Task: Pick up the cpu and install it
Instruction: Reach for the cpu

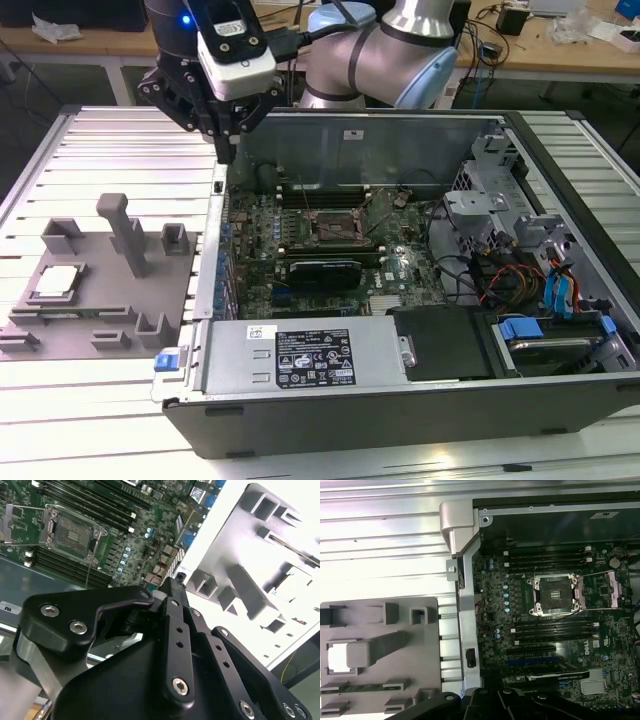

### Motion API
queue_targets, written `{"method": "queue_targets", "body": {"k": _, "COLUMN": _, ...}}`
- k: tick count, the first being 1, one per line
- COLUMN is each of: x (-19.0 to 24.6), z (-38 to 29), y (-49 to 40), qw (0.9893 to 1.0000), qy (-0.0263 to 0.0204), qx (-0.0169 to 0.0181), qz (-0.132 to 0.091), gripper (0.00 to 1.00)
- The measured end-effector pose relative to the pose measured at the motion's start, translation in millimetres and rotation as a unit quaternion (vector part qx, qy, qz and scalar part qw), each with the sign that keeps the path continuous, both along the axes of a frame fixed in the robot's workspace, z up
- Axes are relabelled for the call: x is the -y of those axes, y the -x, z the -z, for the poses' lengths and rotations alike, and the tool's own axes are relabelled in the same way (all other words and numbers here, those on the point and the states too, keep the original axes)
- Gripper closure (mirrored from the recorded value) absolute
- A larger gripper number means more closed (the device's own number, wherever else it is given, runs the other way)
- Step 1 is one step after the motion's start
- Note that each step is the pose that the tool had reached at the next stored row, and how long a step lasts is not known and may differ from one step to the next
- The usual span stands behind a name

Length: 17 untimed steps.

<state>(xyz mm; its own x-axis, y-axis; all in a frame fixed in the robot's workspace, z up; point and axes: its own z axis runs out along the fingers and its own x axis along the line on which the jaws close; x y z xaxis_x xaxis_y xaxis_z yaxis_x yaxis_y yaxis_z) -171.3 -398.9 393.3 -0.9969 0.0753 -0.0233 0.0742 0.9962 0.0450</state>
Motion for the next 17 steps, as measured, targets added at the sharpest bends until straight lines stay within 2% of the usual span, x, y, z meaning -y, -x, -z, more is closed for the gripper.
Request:
{"method": "queue_targets", "body": {"k": 15, "x": 0.0, "z": 0.0, "y": 23.1, "qw": 1.0000, "qy": 0.0000, "qx": 0.0001, "qz": 0.000, "gripper": 0.89}}
{"method": "queue_targets", "body": {"k": 17, "x": 0.0, "z": 0.0, "y": 30.4, "qw": 1.0000, "qy": 0.0000, "qx": 0.0001, "qz": 0.000, "gripper": 0.89}}
